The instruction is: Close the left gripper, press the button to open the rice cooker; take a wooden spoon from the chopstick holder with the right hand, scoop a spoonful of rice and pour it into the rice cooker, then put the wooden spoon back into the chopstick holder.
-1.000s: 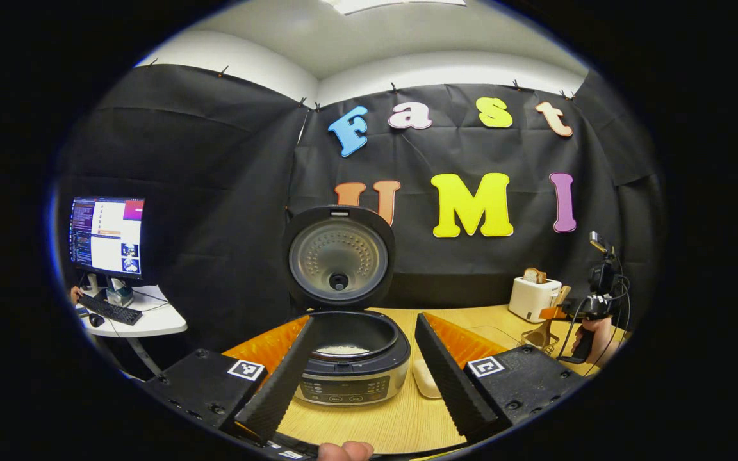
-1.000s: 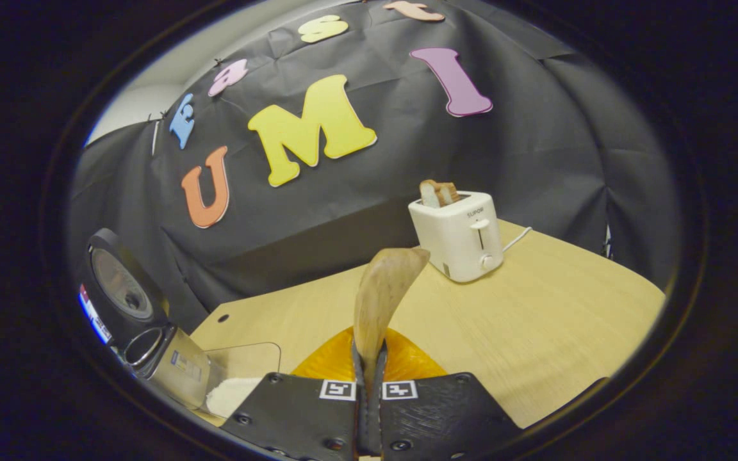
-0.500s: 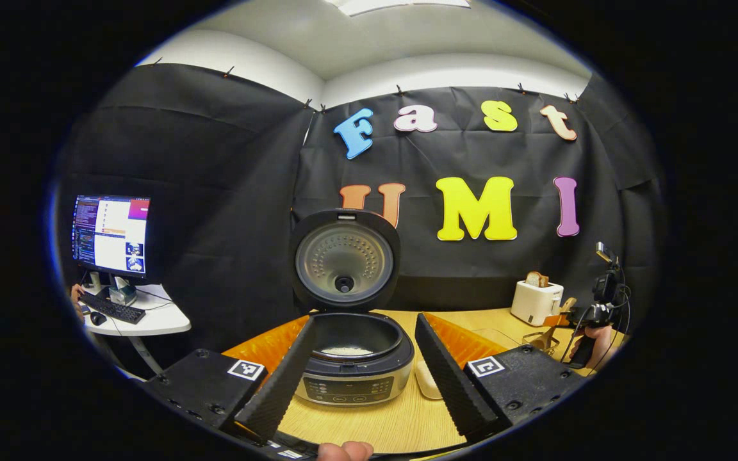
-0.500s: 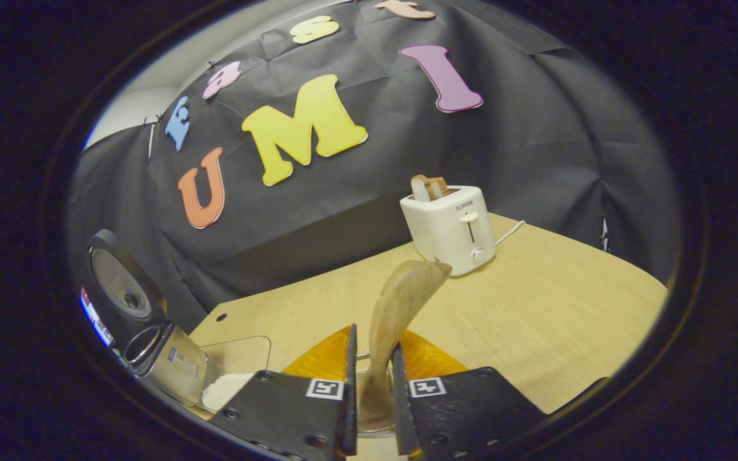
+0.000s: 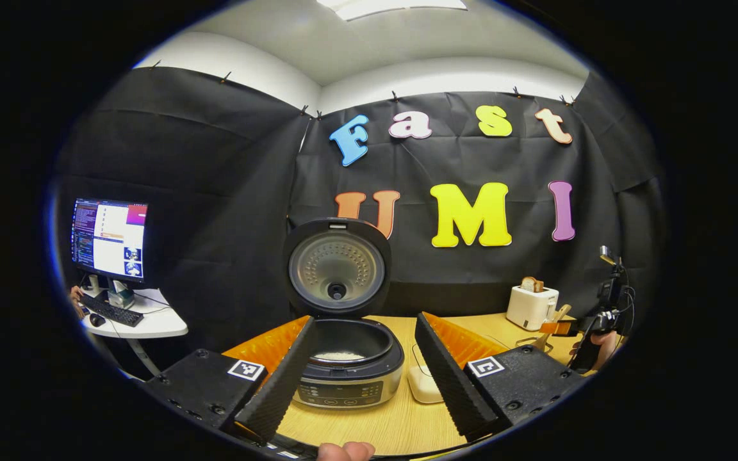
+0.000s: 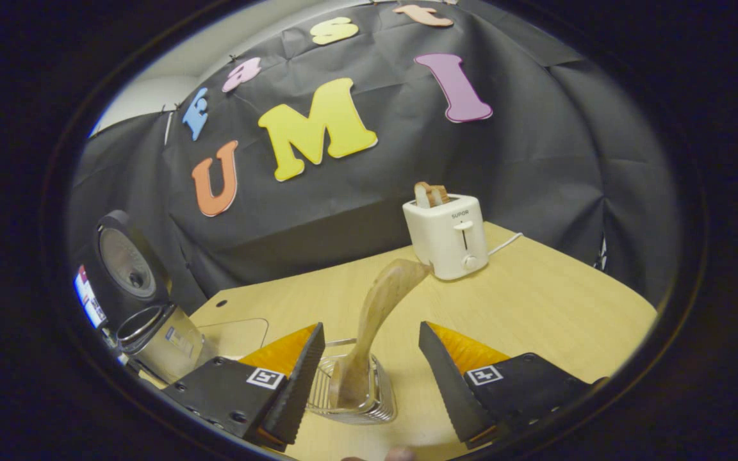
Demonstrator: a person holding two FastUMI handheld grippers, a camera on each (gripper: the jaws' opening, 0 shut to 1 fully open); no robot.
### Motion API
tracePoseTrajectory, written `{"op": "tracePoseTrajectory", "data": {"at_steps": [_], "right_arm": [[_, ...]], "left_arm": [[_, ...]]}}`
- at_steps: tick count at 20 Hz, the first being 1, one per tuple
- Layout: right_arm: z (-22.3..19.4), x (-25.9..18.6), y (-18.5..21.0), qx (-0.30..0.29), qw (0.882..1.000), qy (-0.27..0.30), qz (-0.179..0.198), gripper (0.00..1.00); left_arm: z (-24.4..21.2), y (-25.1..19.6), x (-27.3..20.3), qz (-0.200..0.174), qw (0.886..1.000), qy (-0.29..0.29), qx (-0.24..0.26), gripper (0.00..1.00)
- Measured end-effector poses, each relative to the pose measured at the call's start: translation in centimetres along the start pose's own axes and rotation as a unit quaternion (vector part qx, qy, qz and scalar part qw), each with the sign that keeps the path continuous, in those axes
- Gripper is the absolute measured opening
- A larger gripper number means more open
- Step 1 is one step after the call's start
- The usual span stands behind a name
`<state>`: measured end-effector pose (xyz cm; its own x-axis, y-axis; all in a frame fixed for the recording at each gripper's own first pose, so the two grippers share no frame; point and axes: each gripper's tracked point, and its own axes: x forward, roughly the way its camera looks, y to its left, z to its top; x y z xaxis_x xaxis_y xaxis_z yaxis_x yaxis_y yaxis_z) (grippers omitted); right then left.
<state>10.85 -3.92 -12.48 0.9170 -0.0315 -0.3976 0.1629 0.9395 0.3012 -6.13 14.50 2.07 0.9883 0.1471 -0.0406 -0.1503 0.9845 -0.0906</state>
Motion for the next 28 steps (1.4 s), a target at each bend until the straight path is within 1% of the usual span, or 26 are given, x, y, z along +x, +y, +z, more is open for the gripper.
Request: {"op": "tracePoseTrajectory", "data": {"at_steps": [1,2,3,4,6,7,8,9,10,11,12,13,15,16,17,18,19,20,21,23,25,26,28], "right_arm": [[0.1,-0.9,0.1,-0.013,1.0,-0.005,0.006,0.88],[0.3,-1.6,0.0,-0.027,1.0,-0.012,0.009,0.92],[0.6,-2.5,-0.1,-0.042,0.999,-0.02,0.012,0.87],[0.8,-3.2,-0.1,-0.054,0.998,-0.024,0.017,0.95],[0.8,-4.6,0.2,-0.075,0.996,-0.03,0.028,0.96],[1.2,-5.4,0.2,-0.091,0.995,-0.039,0.031,0.96],[1.5,-6.0,0.1,-0.105,0.993,-0.047,0.031,0.95],[1.8,-6.7,0.2,-0.118,0.991,-0.058,0.035,0.96],[2.0,-7.2,0.3,-0.125,0.989,-0.063,0.04,0.96],[2.1,-7.7,0.4,-0.127,0.989,-0.067,0.047,0.92],[2.2,-8.2,0.5,-0.121,0.989,-0.068,0.055,0.96],[2.4,-8.8,0.9,-0.116,0.988,-0.072,0.066,0.96],[2.9,-9.6,1.0,-0.119,0.987,-0.083,0.074,0.96],[3.3,-9.9,0.9,-0.123,0.985,-0.092,0.073,0.92],[3.8,-10.0,0.7,-0.123,0.985,-0.1,0.073,0.96],[4.0,-10.1,0.6,-0.121,0.984,-0.105,0.072,0.96],[4.1,-10.1,0.2,-0.119,0.984,-0.11,0.07,0.91],[4.4,-10.1,-0.2,-0.119,0.984,-0.115,0.065,0.91],[4.5,-10.1,-0.5,-0.118,0.984,-0.118,0.061,0.95],[4.8,-10.1,-1.1,-0.116,0.984,-0.125,0.055,0.95],[5.3,-10.0,-1.9,-0.111,0.984,-0.133,0.047,0.95],[5.5,-10.0,-2.2,-0.107,0.984,-0.137,0.043,0.95],[5.8,-9.8,-3.2,-0.1,0.984,-0.146,0.03,0.95]], "left_arm": [[0.1,-0.4,-0.1,0.0,1.0,-0.004,-0.009,0.99],[0.8,-0.9,0.1,-0.003,1.0,-0.014,-0.018,0.99],[1.2,-1.2,0.3,-0.004,1.0,-0.013,-0.021,0.99],[1.7,-1.2,0.7,-0.002,1.0,-0.011,-0.017,0.99],[3.8,-1.5,1.9,-0.001,1.0,-0.013,0.005,0.99],[5.1,-1.8,2.6,-0.009,1.0,-0.015,0.018,0.99],[6.1,-2.2,3.5,-0.019,0.999,-0.015,0.032,0.94],[7.0,-2.5,4.6,-0.025,0.999,-0.011,0.04,0.99],[7.8,-2.6,5.4,-0.031,0.998,-0.007,0.047,0.98],[8.7,-2.7,6.5,-0.036,0.998,-0.001,0.049,0.98],[9.5,-2.8,7.5,-0.039,0.998,0.005,0.05,0.98],[10.4,-3.2,8.6,-0.043,0.998,0.009,0.052,0.99],[11.9,-3.2,11.6,-0.045,0.996,0.025,0.066,0.98],[12.7,-2.7,13.1,-0.036,0.996,0.034,0.077,0.99],[13.4,-2.0,14.7,-0.026,0.995,0.044,0.085,0.99],[13.8,-1.7,15.9,-0.021,0.994,0.055,0.087,0.99],[14.2,-1.7,17.4,-0.022,0.994,0.066,0.082,0.99],[14.4,-1.3,18.7,-0.021,0.994,0.079,0.072,0.99],[14.4,-0.5,20.0,-0.016,0.993,0.094,0.065,0.98],[14.0,1.4,22.1,-0.003,0.99,0.131,0.053,0.99],[13.7,3.5,24.0,0.019,0.986,0.156,0.051,0.99],[13.6,4.1,24.8,0.026,0.984,0.167,0.049,0.99],[13.2,4.4,26.3,0.03,0.982,0.182,0.035,0.99]]}}
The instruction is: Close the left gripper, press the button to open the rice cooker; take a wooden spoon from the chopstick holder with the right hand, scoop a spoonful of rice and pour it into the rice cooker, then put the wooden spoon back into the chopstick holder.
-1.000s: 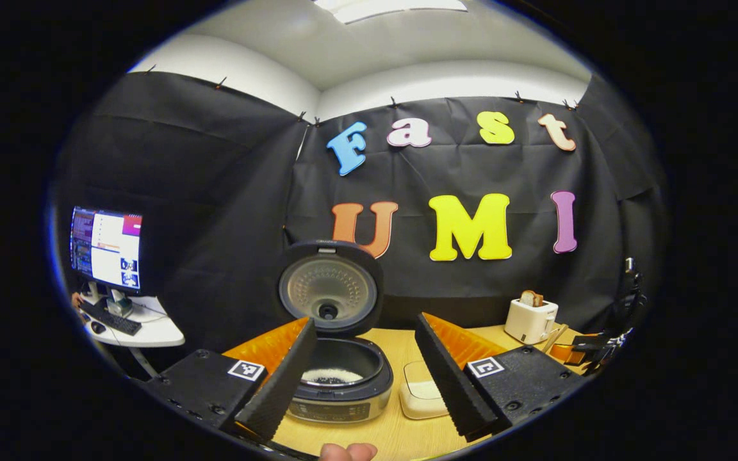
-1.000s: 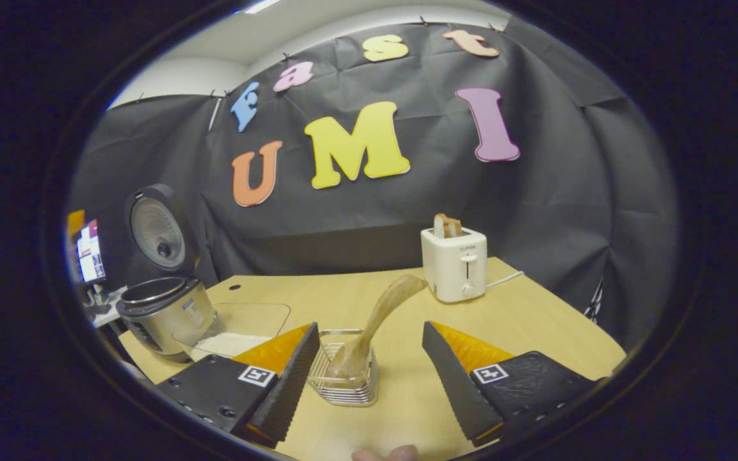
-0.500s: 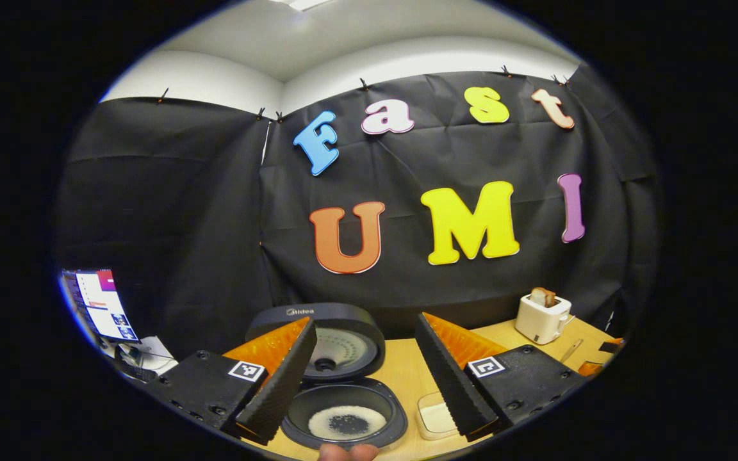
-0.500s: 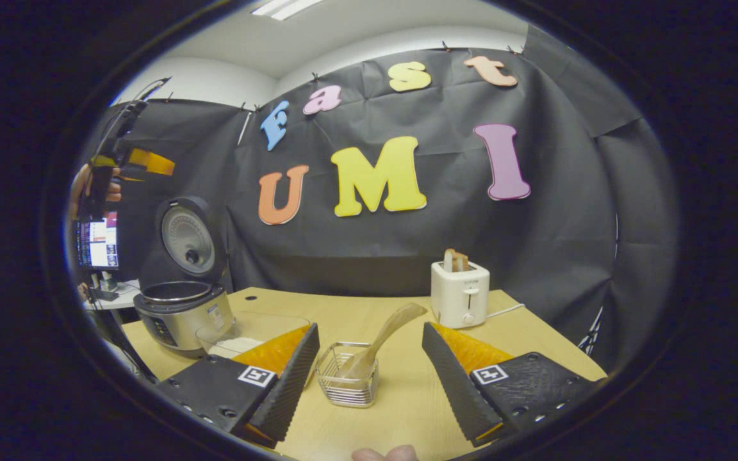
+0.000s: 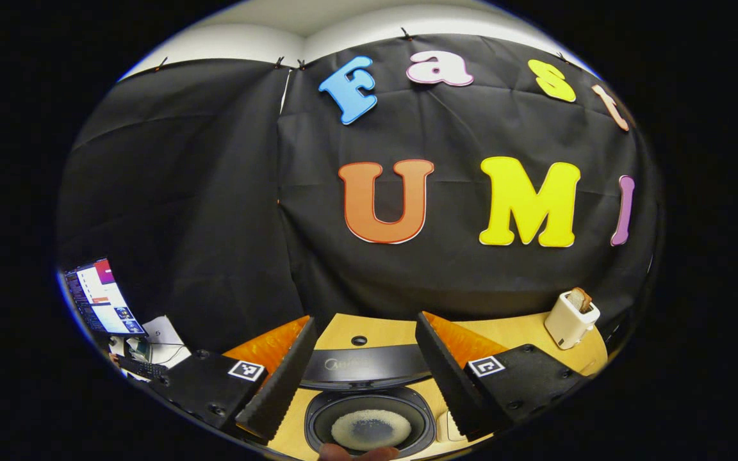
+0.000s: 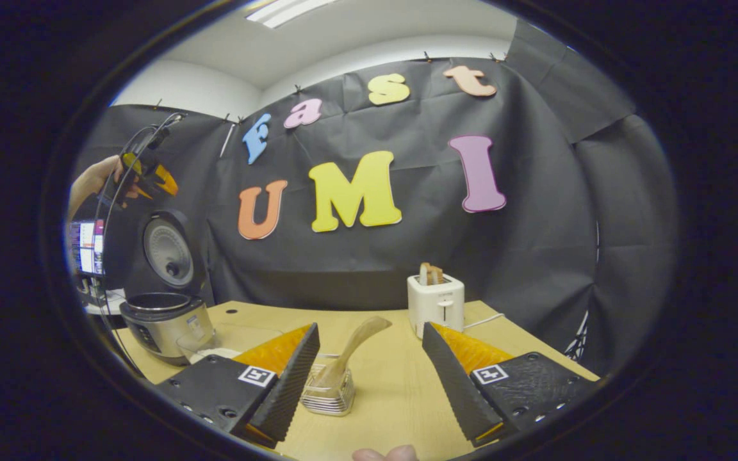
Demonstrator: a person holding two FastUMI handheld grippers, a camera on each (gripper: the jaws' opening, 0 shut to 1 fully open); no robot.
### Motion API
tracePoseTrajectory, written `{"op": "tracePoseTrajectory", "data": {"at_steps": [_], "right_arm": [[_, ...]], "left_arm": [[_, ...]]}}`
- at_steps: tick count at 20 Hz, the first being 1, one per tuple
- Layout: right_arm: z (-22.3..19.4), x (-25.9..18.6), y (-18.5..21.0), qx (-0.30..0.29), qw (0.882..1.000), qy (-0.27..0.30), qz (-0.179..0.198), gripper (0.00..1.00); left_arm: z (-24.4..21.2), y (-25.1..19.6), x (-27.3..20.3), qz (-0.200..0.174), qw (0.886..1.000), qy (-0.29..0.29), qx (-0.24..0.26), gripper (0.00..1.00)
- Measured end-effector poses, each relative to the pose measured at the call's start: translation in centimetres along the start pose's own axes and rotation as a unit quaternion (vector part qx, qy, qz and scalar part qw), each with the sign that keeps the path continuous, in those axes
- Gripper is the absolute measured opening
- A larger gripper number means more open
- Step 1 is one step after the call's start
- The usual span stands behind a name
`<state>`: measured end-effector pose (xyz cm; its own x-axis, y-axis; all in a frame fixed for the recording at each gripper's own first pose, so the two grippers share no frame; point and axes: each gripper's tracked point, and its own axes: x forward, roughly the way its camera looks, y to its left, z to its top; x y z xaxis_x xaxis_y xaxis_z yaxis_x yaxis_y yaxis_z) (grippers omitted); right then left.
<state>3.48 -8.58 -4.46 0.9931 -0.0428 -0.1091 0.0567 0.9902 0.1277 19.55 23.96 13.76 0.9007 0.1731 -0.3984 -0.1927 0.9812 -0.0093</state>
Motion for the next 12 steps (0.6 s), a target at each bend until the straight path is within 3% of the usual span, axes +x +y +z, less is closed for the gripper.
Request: {"op": "tracePoseTrajectory", "data": {"at_steps": [2,3,4,7,8,12], "right_arm": [[-0.4,0.0,-0.3,0.008,1.0,0.002,-0.004,0.91],[-0.7,0.0,-0.3,0.011,1.0,0.007,-0.003,0.95],[-0.8,0.1,-0.6,0.008,1.0,0.008,-0.004,0.91],[-1.4,0.3,-2.6,-0.018,0.999,0.018,-0.026,0.91],[-1.4,0.1,-2.7,-0.016,0.999,0.02,-0.027,0.95],[-1.3,-0.1,-2.5,-0.016,0.999,0.015,-0.025,0.95]], "left_arm": [[-0.2,0.5,1.4,0.004,1.0,0.018,-0.012,0.99],[-0.5,0.8,2.2,0.008,0.999,0.031,-0.012,0.99],[-1.1,1.0,2.8,0.014,0.999,0.041,-0.013,0.99],[-2.5,2.5,4.1,0.037,0.997,0.067,-0.009,0.99],[-2.9,2.6,4.3,0.036,0.997,0.074,-0.009,0.99],[-4.1,1.7,3.9,0.019,0.996,0.085,-0.024,0.98]]}}
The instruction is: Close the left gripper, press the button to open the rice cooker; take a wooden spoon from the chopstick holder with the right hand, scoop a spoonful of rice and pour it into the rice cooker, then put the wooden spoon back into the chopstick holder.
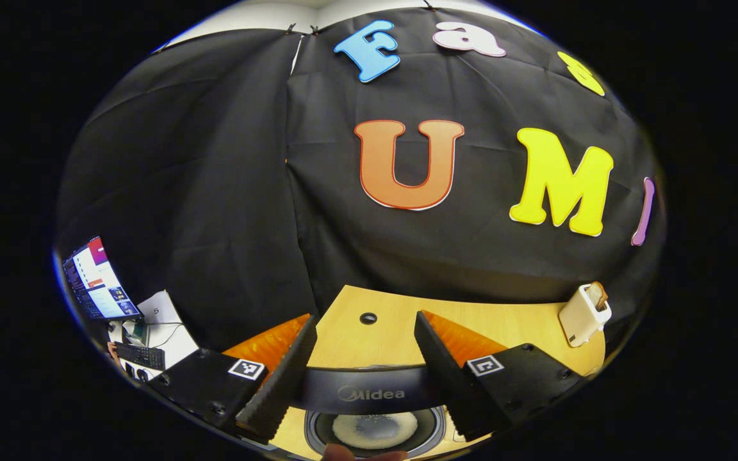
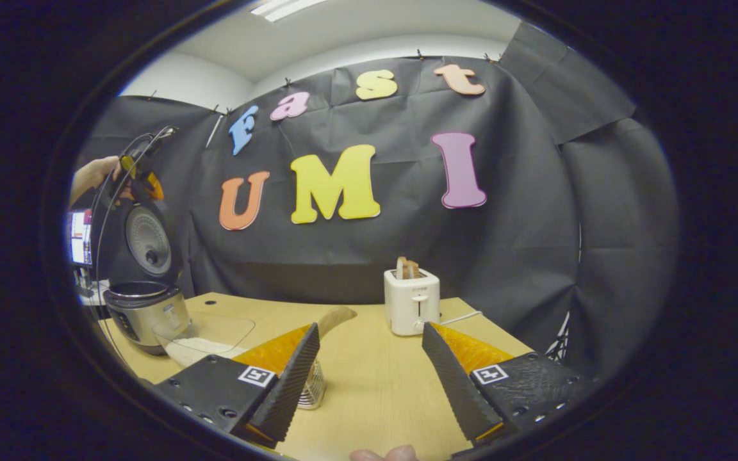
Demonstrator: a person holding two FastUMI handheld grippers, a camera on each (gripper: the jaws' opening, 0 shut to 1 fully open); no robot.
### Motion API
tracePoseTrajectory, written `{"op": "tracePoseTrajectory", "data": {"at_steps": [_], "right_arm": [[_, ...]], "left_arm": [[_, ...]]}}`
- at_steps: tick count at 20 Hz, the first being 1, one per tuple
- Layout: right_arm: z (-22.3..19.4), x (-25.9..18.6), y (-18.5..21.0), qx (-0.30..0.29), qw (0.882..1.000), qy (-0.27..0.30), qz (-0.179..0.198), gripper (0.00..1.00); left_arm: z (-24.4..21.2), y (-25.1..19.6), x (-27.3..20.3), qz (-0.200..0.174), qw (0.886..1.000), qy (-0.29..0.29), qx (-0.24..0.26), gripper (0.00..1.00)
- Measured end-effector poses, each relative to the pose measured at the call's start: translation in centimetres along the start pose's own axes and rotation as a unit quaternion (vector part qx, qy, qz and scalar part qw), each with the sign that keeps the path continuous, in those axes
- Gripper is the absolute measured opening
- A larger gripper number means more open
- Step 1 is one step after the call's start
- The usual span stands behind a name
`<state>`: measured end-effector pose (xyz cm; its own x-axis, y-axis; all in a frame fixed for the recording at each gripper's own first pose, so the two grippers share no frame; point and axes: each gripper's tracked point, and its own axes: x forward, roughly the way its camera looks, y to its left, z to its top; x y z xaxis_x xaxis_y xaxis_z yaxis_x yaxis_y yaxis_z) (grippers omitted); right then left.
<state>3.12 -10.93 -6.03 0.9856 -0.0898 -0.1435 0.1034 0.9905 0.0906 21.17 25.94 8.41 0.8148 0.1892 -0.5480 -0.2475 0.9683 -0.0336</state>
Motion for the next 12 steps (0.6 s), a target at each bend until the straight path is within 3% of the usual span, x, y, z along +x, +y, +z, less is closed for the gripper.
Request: {"op": "tracePoseTrajectory", "data": {"at_steps": [3,5,6,10,11,12], "right_arm": [[0.1,-0.3,1.0,-0.003,1.0,-0.003,0.012,0.92],[0.6,-0.4,1.3,-0.008,1.0,-0.01,0.018,0.96],[0.7,-0.5,1.7,-0.008,1.0,-0.01,0.025,0.92],[1.4,-1.3,2.6,-0.008,0.999,-0.023,0.042,0.96],[1.5,-1.5,2.9,-0.007,0.999,-0.027,0.046,0.92],[1.7,-1.7,3.2,-0.005,0.998,-0.029,0.052,0.95]], "left_arm": [[-0.9,0.0,-1.5,-0.006,1.0,-0.016,0.004,0.99],[-2.3,-0.2,-2.7,-0.009,1.0,-0.024,0.004,0.98],[-3.6,-0.3,-3.5,-0.01,1.0,-0.016,0.001,0.99],[-10.3,-0.7,-6.6,-0.014,1.0,0.026,0.002,0.98],[-12.0,-0.8,-7.0,-0.012,0.999,0.032,-0.001,0.98],[-13.7,-0.9,-7.3,-0.01,0.999,0.036,-0.001,0.98]]}}
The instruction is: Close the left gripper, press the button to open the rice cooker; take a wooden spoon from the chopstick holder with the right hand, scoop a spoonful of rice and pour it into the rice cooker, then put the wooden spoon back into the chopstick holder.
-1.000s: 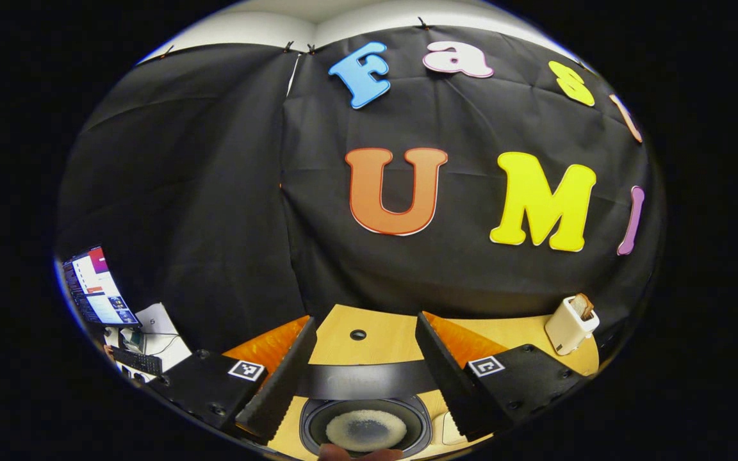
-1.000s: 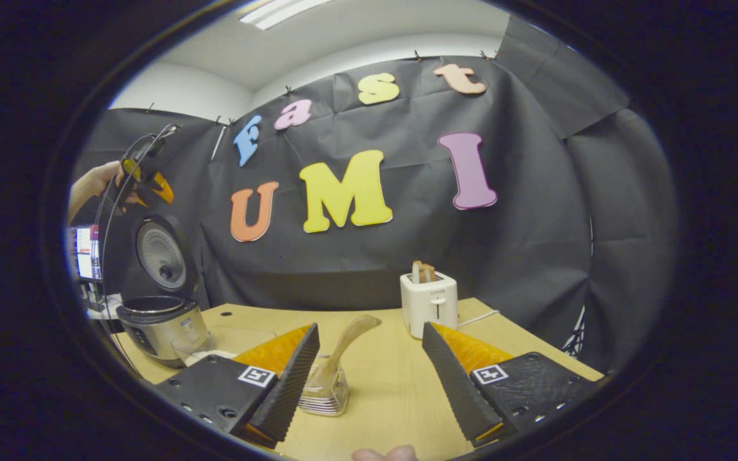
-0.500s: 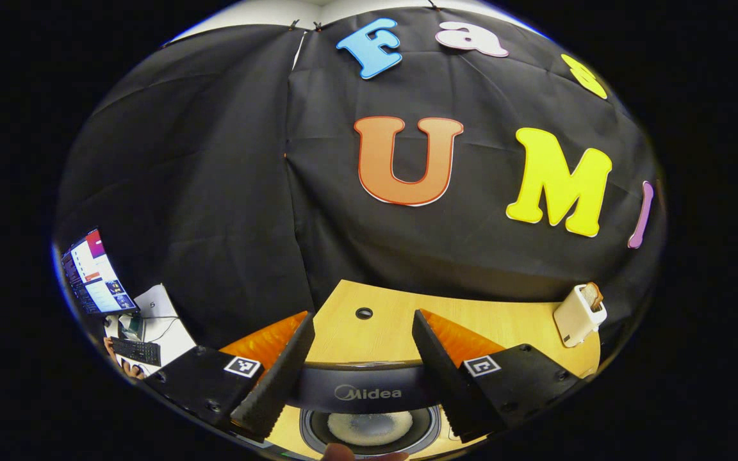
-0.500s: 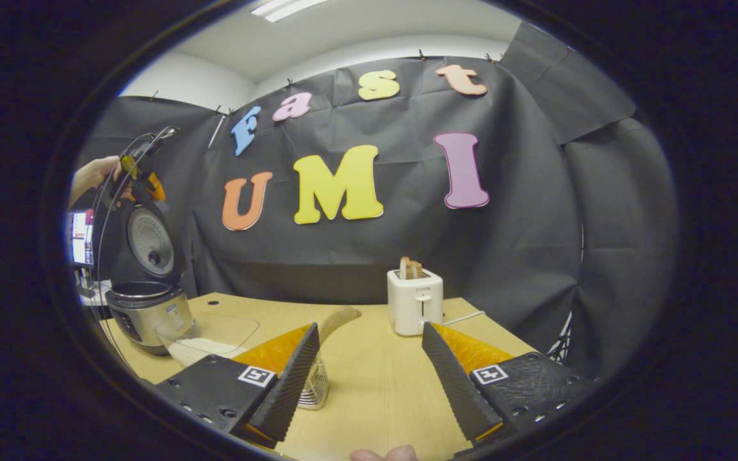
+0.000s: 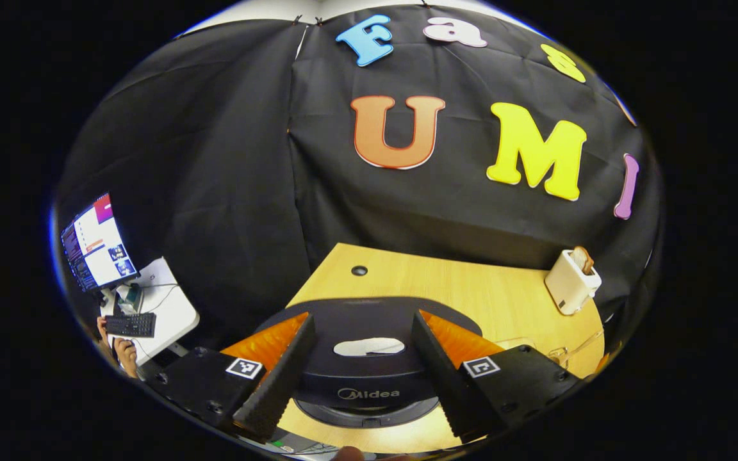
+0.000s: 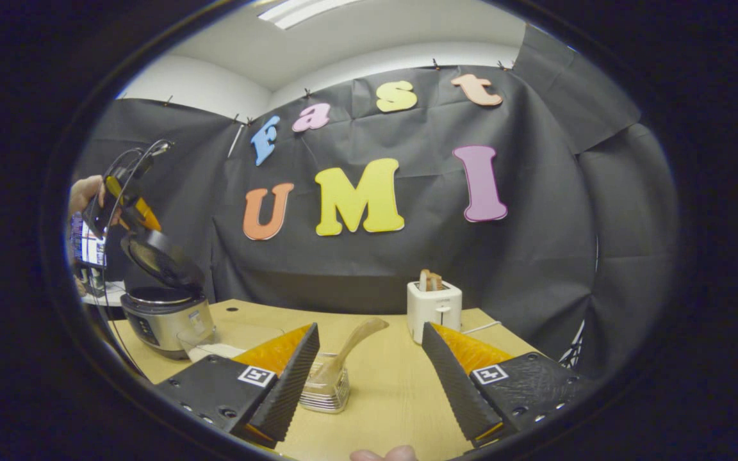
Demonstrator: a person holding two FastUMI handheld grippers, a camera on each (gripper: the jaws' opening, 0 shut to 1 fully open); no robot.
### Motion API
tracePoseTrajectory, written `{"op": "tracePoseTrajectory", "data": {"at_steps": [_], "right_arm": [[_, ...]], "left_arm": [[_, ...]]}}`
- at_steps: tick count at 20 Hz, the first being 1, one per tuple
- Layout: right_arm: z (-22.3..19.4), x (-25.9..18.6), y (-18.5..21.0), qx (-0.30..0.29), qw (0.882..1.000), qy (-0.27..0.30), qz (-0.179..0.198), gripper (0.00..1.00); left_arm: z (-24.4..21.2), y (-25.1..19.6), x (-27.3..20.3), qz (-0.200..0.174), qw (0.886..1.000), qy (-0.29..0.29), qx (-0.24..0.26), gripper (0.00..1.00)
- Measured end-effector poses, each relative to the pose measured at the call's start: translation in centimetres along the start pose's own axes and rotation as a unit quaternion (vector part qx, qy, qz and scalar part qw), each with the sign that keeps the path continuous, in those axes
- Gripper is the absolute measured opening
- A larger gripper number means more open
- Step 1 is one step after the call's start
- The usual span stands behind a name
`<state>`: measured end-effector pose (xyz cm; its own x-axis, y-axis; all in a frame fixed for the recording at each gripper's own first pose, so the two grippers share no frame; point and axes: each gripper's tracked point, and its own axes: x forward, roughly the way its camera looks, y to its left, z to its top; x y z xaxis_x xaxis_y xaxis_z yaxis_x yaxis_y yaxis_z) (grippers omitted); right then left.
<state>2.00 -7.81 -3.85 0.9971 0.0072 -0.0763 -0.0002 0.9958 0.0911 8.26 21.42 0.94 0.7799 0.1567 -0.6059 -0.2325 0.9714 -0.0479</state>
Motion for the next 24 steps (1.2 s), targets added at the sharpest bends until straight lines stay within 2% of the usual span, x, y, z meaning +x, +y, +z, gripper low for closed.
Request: {"op": "tracePoseTrajectory", "data": {"at_steps": [3,4,5,8,14,18,23,24], "right_arm": [[0.2,-0.3,0.7,-0.004,1.0,-0.005,0.009,0.95],[0.2,-0.4,0.8,-0.008,1.0,-0.006,0.01,1.0],[0.3,-0.6,0.9,-0.013,1.0,-0.008,0.01,0.95],[0.2,-1.2,1.2,-0.02,1.0,-0.011,0.013,0.96],[-0.1,-1.4,1.4,-0.019,1.0,-0.014,0.012,0.95],[-1.2,-1.0,1.6,-0.015,1.0,-0.002,0.015,0.96],[-2.1,-0.5,2.9,-0.019,0.999,0.004,0.033,0.95],[-2.1,-0.7,3.0,-0.025,0.999,0.001,0.032,0.92]], "left_arm": [[-3.1,-0.1,-0.1,0.007,1.0,-0.011,0.007,0.96],[-4.0,-0.1,0.0,0.009,1.0,-0.017,0.006,0.96],[-4.6,-0.1,0.1,0.009,1.0,-0.022,0.0,0.96],[-6.0,-0.2,0.4,0.008,0.999,-0.029,-0.02,0.96],[-7.9,0.0,1.4,0.013,0.999,-0.031,-0.025,0.93],[-8.6,-0.1,1.5,0.023,0.999,-0.032,-0.01,0.93],[-9.1,-0.3,1.7,0.019,0.996,-0.079,0.02,0.93],[-9.2,-0.1,1.6,0.016,0.994,-0.101,0.028,0.93]]}}
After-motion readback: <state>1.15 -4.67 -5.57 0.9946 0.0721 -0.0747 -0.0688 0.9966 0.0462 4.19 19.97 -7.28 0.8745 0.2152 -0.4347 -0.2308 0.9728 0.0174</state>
